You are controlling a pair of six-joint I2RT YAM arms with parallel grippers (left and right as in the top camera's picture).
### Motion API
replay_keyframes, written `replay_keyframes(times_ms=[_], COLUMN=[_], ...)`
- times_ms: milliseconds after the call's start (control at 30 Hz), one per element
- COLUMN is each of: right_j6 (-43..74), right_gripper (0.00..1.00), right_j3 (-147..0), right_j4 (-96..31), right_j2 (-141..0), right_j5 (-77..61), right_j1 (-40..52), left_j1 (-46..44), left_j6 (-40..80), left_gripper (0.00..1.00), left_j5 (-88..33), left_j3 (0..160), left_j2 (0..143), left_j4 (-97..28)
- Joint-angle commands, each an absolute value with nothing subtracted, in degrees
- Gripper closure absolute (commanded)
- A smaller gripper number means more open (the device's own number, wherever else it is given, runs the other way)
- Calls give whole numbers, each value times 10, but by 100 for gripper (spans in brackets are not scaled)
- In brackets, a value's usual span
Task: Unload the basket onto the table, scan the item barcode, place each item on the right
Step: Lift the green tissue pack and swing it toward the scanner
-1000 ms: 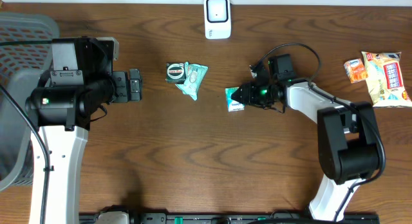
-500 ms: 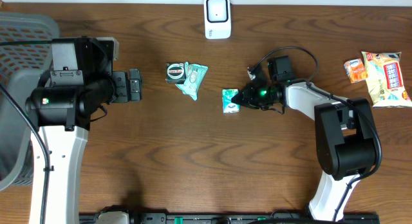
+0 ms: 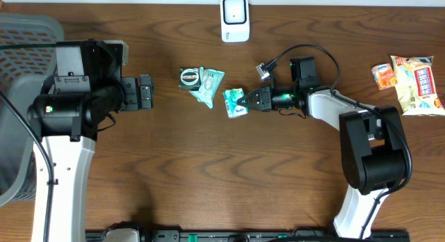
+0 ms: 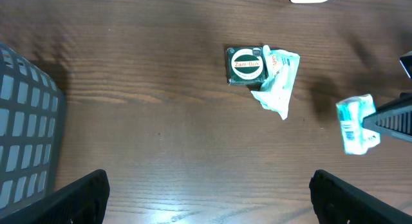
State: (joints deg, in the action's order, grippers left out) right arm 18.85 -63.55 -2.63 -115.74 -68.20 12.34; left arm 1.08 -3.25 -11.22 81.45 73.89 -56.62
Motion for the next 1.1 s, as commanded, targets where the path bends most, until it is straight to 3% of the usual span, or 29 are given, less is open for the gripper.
replay_keyframes(times_ms=[0, 700, 1067], right_j6=[160, 161, 191], right_gripper=[99, 99, 99], right_j3=[-633, -633, -633], right_j4=[-11, 41, 54], right_j2=[-1141, -1141, -1141], right_j5=[-795, -894, -894], right_j1=[120, 3, 5], left_j1=[14, 14, 14], left_j6=[-38, -38, -38], left_gripper=[2, 2, 2], left_j5=[-109, -109, -109], left_j3=[819, 819, 819], left_j2=[741, 741, 741], left_j4=[-568, -568, -568])
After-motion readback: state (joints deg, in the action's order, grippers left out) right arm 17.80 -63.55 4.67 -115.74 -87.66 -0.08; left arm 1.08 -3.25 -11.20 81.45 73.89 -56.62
